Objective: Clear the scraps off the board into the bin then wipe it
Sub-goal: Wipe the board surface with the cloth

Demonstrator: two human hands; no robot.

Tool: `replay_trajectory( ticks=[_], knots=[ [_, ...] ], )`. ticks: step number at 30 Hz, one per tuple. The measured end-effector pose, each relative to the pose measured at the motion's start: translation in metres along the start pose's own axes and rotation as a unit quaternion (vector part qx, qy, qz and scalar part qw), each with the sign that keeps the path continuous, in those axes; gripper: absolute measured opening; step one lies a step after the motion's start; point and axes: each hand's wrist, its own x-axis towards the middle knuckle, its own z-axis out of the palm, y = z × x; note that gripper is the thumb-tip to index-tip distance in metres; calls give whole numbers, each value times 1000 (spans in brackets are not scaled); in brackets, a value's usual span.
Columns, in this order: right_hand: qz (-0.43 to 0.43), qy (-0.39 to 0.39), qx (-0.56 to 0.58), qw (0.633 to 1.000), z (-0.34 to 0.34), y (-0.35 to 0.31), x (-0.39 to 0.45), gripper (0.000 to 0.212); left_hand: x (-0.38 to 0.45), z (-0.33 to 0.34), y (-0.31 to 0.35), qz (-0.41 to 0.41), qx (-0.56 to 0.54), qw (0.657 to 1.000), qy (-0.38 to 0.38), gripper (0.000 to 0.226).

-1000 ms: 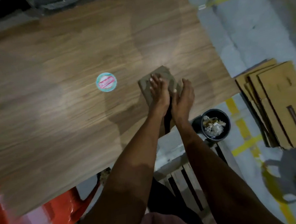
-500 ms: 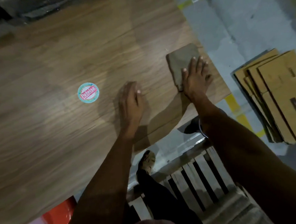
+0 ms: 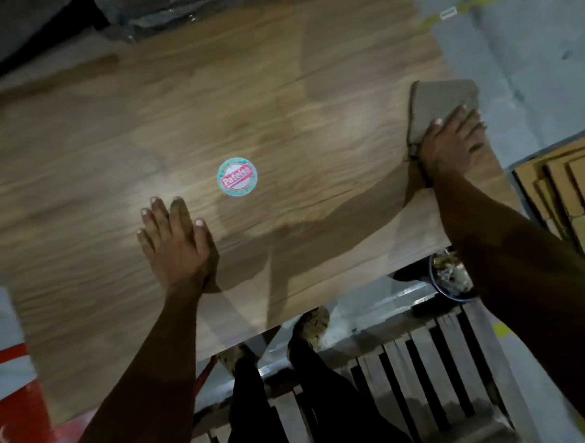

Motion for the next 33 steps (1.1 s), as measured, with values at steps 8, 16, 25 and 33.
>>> replay_trajectory(
  ticks=[8, 16, 25, 33],
  knots=[
    [-122, 14, -49, 991, 44, -93, -97, 65, 1, -4, -8, 4, -144, 990, 9, 61],
    [-181, -2, -31, 983, 79, -159, -237, 67, -14, -21, -44, 39, -274, 961, -7, 56],
    [-236, -45, -28, 970, 111, -226, -378, 74, -99, -60, -195, -115, -118, 985, -47, 93],
    [-311, -109, -33, 944, 142, -302, -525, 87, -118, -69, -235, -96, -98, 986, -89, 109]
  ],
)
